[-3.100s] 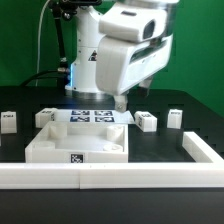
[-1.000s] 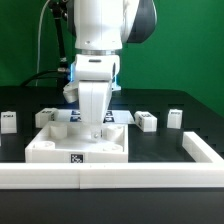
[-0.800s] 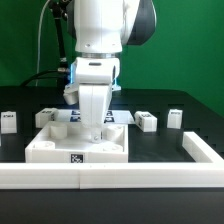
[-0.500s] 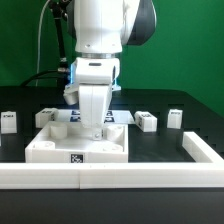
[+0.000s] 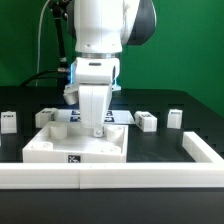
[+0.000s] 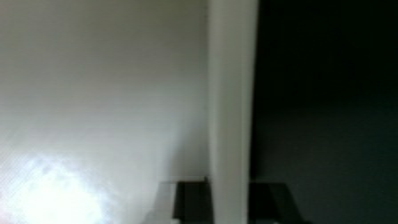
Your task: Assemble one leg
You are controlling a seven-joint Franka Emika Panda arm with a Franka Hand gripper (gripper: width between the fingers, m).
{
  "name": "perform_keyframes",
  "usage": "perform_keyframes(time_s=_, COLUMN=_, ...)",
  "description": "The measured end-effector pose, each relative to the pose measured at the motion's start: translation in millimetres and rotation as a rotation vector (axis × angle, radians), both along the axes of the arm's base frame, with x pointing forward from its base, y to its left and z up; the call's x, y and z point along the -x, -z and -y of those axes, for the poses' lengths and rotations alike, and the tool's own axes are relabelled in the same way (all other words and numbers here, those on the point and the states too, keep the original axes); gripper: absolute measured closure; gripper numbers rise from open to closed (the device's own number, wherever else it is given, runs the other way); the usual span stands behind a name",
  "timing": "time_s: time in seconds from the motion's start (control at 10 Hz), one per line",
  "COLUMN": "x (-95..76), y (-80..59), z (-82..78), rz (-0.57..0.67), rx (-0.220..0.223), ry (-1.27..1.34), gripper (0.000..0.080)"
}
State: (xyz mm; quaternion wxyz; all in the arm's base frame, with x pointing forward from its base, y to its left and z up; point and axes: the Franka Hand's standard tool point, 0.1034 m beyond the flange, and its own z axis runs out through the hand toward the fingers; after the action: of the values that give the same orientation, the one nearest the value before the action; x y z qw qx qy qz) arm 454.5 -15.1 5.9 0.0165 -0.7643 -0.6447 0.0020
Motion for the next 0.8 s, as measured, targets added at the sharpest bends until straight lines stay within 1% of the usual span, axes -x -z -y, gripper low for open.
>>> perform_keyframes(time_s=0.3, x=0.0, y=0.0, z=0.0, rz=0.0, rx=0.0, ry=0.0, gripper=0.0742)
perform_keyframes(time_s=0.4, x=-0.2, y=-0.1, z=1.5, rz=0.001, rx=0.0, ry=-0.037, gripper=0.0742)
perform_keyframes(time_s=0.5, x=-0.7, y=-0.4, z=6.8, rz=0.003, rx=-0.003, ry=-0.114, gripper=0.0742)
perform_keyframes(time_s=0.6, x=-0.4, y=-0.3, z=7.1, rz=0.002, rx=-0.003, ry=-0.154, gripper=0.0741)
perform_keyframes(time_s=0.8, x=-0.2, y=-0.2, z=1.0, rz=0.003, rx=-0.001, ry=-0.192, gripper=0.0741)
